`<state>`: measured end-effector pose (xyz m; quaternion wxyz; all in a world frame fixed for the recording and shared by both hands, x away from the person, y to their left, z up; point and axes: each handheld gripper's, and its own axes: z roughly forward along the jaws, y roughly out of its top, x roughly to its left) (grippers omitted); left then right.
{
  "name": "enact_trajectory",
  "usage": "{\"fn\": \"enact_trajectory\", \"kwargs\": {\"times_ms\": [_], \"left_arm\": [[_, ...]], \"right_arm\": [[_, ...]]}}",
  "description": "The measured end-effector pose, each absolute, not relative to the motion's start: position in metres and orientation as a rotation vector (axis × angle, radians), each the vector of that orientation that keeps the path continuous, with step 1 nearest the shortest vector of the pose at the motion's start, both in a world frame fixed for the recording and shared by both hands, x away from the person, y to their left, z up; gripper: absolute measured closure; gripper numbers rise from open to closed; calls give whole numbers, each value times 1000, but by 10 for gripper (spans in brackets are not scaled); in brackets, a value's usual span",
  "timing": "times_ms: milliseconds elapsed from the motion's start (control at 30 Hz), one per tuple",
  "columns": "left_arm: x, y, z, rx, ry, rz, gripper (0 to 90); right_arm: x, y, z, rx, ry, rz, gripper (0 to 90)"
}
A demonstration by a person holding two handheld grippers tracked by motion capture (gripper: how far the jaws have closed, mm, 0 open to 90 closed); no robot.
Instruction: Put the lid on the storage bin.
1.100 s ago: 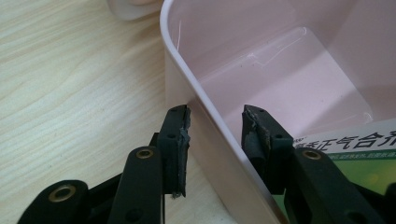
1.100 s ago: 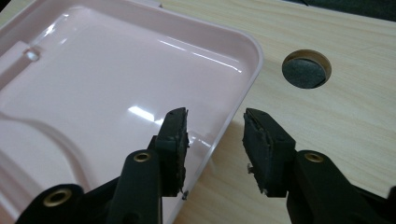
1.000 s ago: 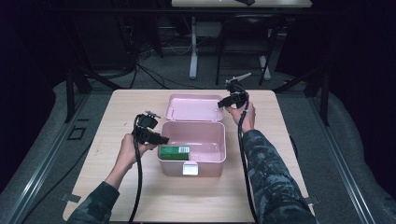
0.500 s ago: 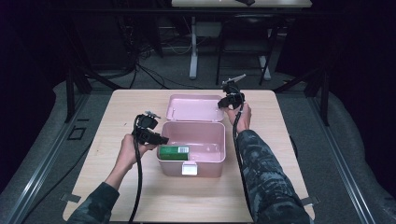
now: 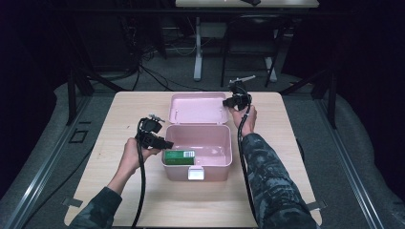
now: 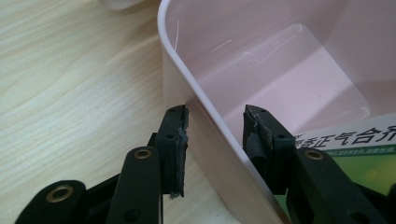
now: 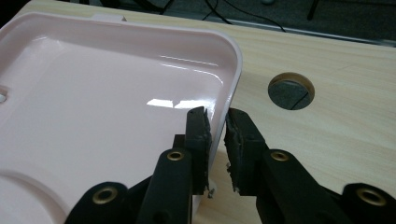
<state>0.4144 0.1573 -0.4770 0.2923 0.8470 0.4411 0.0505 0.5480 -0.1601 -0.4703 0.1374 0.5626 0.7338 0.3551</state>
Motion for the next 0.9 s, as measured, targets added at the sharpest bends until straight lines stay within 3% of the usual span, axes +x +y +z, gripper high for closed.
{"fn": "enact_trajectory", "kwargs": {"times_ms": [900], "left_arm": [[413, 157, -478, 2241, 1187, 150, 597]], "right_arm": [[513, -178, -433, 1470, 2046, 1286, 836]]}}
